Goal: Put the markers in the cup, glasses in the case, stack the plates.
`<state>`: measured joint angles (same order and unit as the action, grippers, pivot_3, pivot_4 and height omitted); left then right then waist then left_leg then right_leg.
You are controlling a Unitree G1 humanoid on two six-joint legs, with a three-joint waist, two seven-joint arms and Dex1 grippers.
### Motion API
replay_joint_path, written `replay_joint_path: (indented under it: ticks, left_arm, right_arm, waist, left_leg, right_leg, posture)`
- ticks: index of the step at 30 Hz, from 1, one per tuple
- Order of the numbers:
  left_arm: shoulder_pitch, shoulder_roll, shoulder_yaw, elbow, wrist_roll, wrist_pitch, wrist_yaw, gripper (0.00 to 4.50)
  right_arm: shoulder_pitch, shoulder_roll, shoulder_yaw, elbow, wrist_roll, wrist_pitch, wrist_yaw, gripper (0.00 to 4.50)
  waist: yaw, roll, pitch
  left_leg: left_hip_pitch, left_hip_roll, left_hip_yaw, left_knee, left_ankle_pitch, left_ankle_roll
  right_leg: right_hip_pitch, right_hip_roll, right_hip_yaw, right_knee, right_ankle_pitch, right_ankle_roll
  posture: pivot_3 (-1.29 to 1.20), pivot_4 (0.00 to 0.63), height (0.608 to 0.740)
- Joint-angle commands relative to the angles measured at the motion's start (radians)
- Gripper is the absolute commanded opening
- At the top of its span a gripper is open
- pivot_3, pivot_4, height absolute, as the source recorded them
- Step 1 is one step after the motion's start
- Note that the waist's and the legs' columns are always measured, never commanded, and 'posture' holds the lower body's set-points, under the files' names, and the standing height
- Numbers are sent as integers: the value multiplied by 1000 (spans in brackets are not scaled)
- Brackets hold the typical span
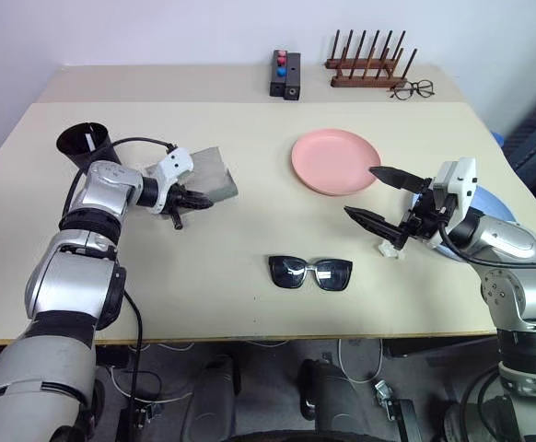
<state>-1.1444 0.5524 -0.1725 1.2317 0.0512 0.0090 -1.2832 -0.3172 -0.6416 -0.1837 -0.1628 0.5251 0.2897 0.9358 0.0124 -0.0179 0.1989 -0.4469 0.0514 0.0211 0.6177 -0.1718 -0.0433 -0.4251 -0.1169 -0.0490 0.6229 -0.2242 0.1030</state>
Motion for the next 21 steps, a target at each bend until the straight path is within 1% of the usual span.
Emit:
replay_joint_path:
  ticks: [1, 4, 7, 12, 14, 15, 16, 18, 21]
  left_arm:
    - [-28, 15, 48, -24, -39, 56, -89, 18]
    - [-35, 26, 67, -69, -67, 133, -186, 18]
    - [26, 63, 34, -203, -61, 134, -306, 18]
    - [232, 234, -137, -643, -258, 271, -331, 18]
    - [295, 291, -177, -773, -305, 298, -331, 18]
    - [349, 331, -196, -877, -332, 313, -331, 18]
    - [386, 358, -207, -949, -351, 327, -331, 18]
    - [426, 388, -212, -1031, -372, 352, -331, 18]
    - [518, 406, -173, -1205, -402, 447, -320, 18]
  right_arm:
    - [-16, -13, -23, -20, 7, -17, -1, 4500]
    - [-20, -12, -20, -15, 3, -20, 0, 4500]
    - [-22, -11, -19, -12, 3, -21, 0, 4500]
    - [-24, -8, -15, -8, 1, -25, 0, 4500]
    - [-26, -7, -13, -3, -1, -29, 1, 4500]
    - [-29, -5, -9, 1, -2, -31, 1, 4500]
    - [-32, -3, -7, 3, -3, -32, 1, 4500]
    - [-34, -2, -5, 5, -4, -33, 1, 4500]
    - [-32, 2, -3, 3, 1, -31, 2, 4500]
  waist:
    - [0, 0, 0]
    - [0, 0, 0]
    - [-1, 0, 0]
    - [-17, 0, 0]
    - [-23, 0, 0]
    - [-22, 0, 0]
    - [-23, 0, 0]
    - [-20, 0, 0]
    - [-20, 0, 0]
  left_leg:
    - [0, 0, 0, 0, 0, 0]
    - [0, 0, 0, 0, 0, 0]
    - [0, 0, 0, 0, 0, 0]
    - [1, 0, 0, -2, 0, 0]
    - [1, 1, 0, -2, 0, 0]
    - [1, 1, 0, -2, 0, 0]
    - [1, 1, 0, -2, 0, 0]
    - [1, 0, 0, -1, 0, 0]
    - [1, 0, 0, -1, 0, 0]
  right_leg:
    - [0, 0, 0, 0, 0, 0]
    - [0, 0, 0, 0, 0, 0]
    - [0, 0, 0, 0, 0, 0]
    - [0, 0, 0, 0, 0, -1]
    - [0, 0, 0, 0, 0, -1]
    - [0, 0, 0, 0, 0, -1]
    - [0, 0, 0, 0, 0, -1]
    - [0, 0, 1, 0, 0, -1]
    - [0, 0, 1, 0, 0, -1]
  posture:
    - [0, 150, 740]
    - [0, 150, 740]
    - [0, 150, 740]
    - [0, 150, 740]
    - [0, 150, 740]
    - [0, 150, 740]
    - [0, 150, 740]
    - [0, 150, 740]
    - [0, 150, 740]
